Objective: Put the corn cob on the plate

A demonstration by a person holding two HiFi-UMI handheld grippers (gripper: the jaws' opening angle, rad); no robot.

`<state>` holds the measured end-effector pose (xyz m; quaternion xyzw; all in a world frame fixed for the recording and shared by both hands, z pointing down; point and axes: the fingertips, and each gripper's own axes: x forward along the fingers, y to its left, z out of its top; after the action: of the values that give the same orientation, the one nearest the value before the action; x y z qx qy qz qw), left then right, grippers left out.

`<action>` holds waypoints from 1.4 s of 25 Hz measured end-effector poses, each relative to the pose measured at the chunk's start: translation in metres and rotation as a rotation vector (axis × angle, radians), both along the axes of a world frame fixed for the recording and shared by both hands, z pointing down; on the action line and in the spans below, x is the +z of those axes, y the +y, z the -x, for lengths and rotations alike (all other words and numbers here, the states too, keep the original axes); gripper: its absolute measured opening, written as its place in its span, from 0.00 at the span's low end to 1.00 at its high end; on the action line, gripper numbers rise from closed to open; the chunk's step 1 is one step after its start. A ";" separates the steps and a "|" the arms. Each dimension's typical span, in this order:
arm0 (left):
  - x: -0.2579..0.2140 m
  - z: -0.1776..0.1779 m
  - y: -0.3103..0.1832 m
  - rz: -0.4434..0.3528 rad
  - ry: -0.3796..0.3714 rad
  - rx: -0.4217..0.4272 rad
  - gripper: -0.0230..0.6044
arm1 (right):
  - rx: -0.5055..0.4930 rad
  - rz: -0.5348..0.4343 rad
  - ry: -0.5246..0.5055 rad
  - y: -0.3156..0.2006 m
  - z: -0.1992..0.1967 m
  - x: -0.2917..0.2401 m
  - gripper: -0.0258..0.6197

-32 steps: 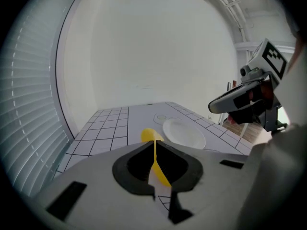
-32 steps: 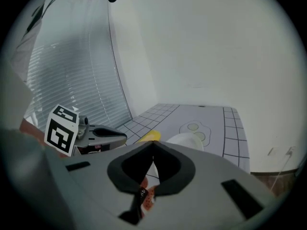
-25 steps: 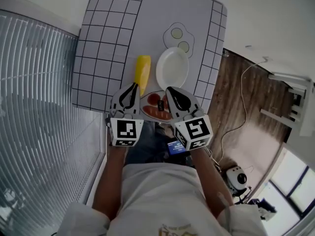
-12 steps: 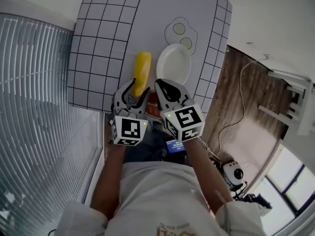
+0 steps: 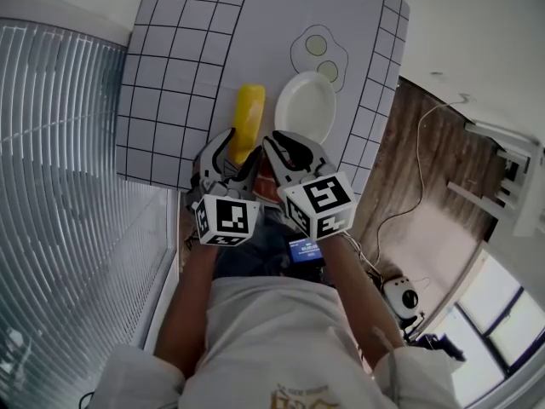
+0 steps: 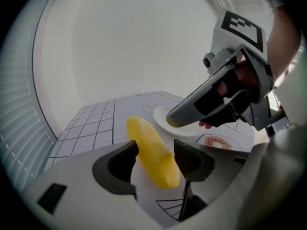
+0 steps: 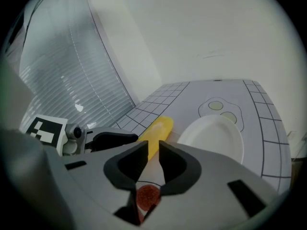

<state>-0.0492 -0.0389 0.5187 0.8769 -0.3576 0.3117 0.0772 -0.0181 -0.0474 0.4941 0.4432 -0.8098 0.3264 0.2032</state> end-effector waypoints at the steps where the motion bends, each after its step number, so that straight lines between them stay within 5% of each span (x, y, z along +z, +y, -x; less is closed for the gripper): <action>1: 0.001 0.000 -0.001 0.003 -0.003 0.001 0.43 | -0.005 0.006 -0.001 -0.001 0.001 0.001 0.16; 11: 0.010 -0.007 -0.005 0.025 -0.071 0.029 0.46 | -0.030 0.057 -0.040 -0.009 0.008 0.007 0.19; 16: 0.010 -0.006 -0.008 0.049 -0.025 -0.008 0.50 | -0.040 0.128 -0.055 -0.014 0.018 0.015 0.31; 24: 0.004 0.009 -0.010 0.081 0.020 -0.091 0.49 | -0.070 0.185 -0.071 -0.029 0.032 0.022 0.35; 35: 0.006 0.011 -0.020 0.136 0.004 -0.096 0.50 | -0.075 0.145 -0.037 -0.034 0.042 0.022 0.38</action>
<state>-0.0598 -0.0594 0.5248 0.8521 -0.3769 0.3297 0.1523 -0.0604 -0.0818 0.5161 0.3905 -0.8038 0.3844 0.2318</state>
